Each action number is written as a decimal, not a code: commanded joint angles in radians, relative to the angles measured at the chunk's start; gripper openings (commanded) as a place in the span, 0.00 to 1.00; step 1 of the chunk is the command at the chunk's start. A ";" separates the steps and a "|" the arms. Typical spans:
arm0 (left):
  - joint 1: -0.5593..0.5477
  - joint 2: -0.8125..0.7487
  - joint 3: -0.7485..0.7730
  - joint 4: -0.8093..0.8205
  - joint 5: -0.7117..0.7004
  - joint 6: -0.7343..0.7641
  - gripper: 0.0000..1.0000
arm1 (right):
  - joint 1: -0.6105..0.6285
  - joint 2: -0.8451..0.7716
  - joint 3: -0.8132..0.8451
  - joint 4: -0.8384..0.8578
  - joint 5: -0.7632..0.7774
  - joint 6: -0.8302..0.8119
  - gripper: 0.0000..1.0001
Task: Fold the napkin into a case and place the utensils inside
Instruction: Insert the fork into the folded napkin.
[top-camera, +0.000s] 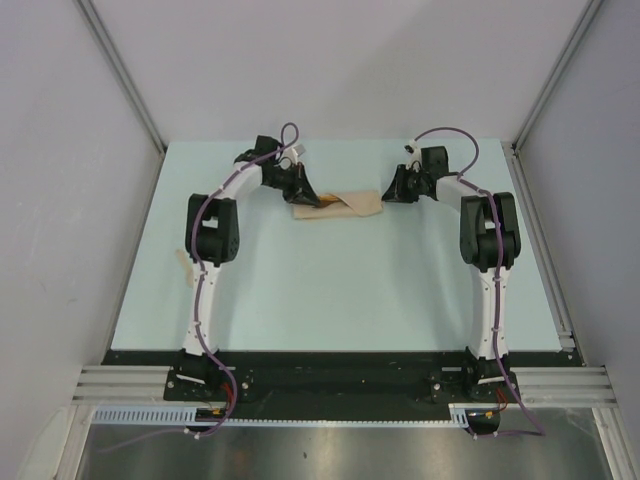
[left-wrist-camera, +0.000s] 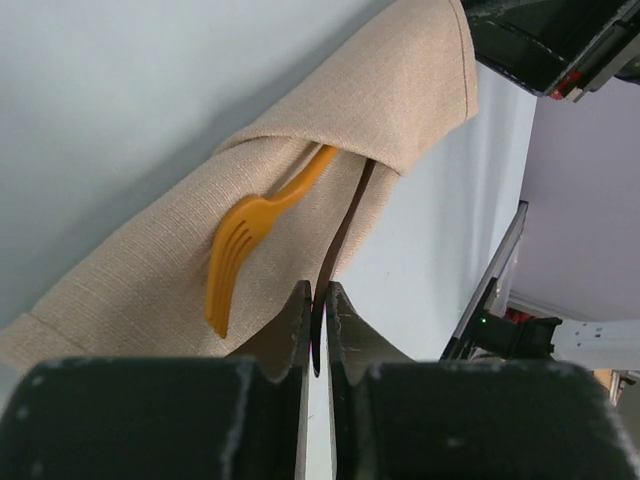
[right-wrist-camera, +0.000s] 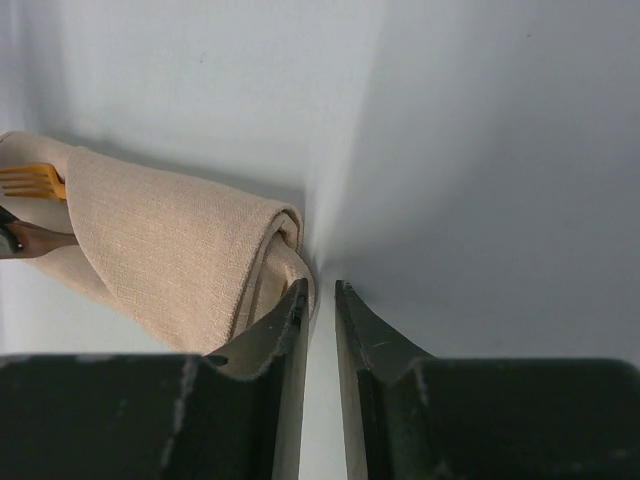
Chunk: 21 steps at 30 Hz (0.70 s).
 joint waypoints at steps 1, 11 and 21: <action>0.006 0.033 0.082 -0.016 -0.067 -0.019 0.11 | -0.005 0.022 0.026 0.014 0.002 -0.024 0.22; 0.029 -0.040 0.099 0.016 -0.159 -0.036 0.49 | -0.005 0.011 0.019 0.011 -0.008 -0.022 0.21; 0.080 -0.296 0.152 -0.164 -0.480 0.046 1.00 | -0.013 -0.053 0.016 -0.063 0.052 0.016 0.22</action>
